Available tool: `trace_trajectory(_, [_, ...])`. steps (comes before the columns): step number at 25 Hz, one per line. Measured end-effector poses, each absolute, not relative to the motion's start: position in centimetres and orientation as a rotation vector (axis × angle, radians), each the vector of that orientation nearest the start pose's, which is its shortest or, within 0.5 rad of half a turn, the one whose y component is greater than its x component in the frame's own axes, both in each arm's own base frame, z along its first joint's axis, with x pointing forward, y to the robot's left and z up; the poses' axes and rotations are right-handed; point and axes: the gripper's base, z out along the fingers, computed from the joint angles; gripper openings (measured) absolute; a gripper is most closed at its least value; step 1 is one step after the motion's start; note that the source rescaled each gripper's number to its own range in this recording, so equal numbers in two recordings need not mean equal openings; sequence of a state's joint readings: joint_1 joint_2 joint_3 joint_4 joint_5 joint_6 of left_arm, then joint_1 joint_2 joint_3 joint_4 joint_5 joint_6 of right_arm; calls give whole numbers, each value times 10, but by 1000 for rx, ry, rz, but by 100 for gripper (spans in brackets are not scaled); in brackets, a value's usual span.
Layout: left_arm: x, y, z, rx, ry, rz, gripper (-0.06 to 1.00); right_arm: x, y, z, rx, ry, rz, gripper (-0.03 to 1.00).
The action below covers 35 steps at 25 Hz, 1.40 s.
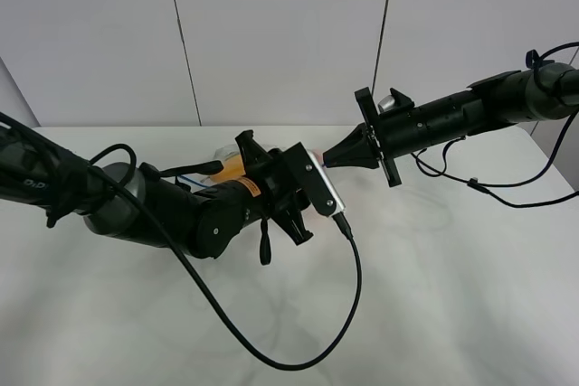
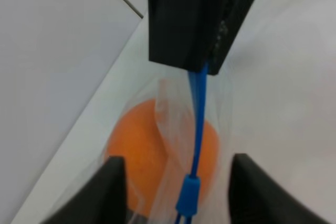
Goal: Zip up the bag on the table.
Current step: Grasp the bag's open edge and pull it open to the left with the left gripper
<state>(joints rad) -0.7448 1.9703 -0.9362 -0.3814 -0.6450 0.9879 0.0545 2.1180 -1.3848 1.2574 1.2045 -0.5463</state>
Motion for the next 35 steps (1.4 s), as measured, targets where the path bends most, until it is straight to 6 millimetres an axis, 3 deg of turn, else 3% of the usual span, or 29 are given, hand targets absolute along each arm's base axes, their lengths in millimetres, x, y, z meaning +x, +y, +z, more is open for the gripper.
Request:
trace_trajectory(4, [303,-252,148,1121,1533,173,26,399,103,170,110,2642,1637,0])
trace_trajectory(16, [303,-252,148,1123,1532,176,20,399,103,170,110,2642,1637,0])
trace_trajectory(21, [303,-252,148,1123,1532,176,1,399,103,170,113,2639,1640,0])
trace_trajectory(30, [305,-250,148,1120,1535,181,0,399,103,170,113,2638,1641,0])
trace_trajectory(35, [317,-234,149,1103,1537,221,0,400,103,171,132,2625,1638,0])
